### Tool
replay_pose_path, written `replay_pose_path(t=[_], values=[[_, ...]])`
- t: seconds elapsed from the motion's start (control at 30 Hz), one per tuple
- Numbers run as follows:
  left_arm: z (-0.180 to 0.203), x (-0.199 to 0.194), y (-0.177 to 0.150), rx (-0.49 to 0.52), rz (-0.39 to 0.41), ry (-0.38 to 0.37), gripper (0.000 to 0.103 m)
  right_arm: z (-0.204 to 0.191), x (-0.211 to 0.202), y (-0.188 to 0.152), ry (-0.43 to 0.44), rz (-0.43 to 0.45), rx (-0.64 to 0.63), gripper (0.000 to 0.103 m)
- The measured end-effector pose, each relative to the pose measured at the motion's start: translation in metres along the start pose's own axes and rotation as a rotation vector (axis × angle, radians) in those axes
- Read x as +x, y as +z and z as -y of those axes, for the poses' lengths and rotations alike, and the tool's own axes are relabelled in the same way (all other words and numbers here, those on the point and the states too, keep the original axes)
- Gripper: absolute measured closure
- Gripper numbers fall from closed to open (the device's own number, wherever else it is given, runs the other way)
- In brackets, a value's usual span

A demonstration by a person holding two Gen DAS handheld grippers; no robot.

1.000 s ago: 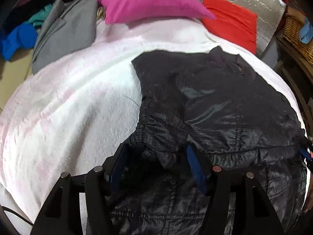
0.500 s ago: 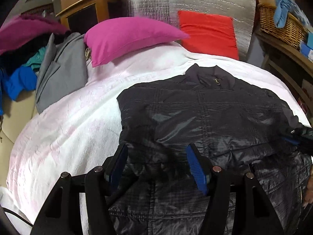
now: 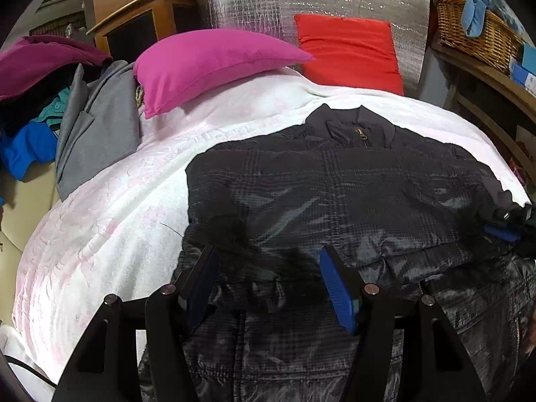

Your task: Fold large clothes

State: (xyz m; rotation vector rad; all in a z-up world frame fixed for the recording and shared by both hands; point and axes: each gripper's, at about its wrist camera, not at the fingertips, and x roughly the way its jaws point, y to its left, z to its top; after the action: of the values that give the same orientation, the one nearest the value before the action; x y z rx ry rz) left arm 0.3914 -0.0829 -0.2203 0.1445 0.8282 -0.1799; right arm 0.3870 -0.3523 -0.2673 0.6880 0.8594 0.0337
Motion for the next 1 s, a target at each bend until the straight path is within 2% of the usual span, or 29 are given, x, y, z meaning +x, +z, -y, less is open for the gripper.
replay_pose_path(t=[0.07, 0.23, 0.33, 0.4, 0.43, 0.67, 0.9, 1.0], values=[[0.001, 0.010, -0.001, 0.001, -0.036, 0.002, 0.040, 0.007, 0.012, -0.002, -0.014, -0.046, 0.021, 0.058], [0.003, 0.040, -0.008, 0.038, -0.138, 0.043, 0.040, 0.005, -0.001, -0.002, 0.017, -0.029, 0.006, 0.056], [0.004, 0.036, -0.009, 0.045, -0.130, 0.046, 0.039, 0.006, -0.017, -0.001, 0.021, 0.004, -0.005, 0.055], [0.002, 0.028, -0.010, 0.029, -0.113, 0.035, 0.039, 0.009, -0.032, 0.001, 0.016, 0.040, -0.019, 0.042], [-0.001, 0.022, -0.010, 0.019, -0.098, 0.028, 0.039, 0.011, -0.038, 0.001, 0.019, 0.056, -0.021, 0.040], [-0.046, -0.007, -0.019, -0.067, -0.016, 0.075, 0.039, 0.038, -0.097, 0.000, 0.027, 0.164, -0.008, 0.039], [-0.107, -0.043, -0.070, -0.176, -0.027, 0.132, 0.039, 0.068, -0.150, -0.035, -0.002, 0.200, 0.023, 0.035], [-0.122, -0.061, -0.101, -0.227, -0.051, 0.112, 0.039, 0.082, -0.170, -0.062, -0.027, 0.192, 0.025, 0.033]])
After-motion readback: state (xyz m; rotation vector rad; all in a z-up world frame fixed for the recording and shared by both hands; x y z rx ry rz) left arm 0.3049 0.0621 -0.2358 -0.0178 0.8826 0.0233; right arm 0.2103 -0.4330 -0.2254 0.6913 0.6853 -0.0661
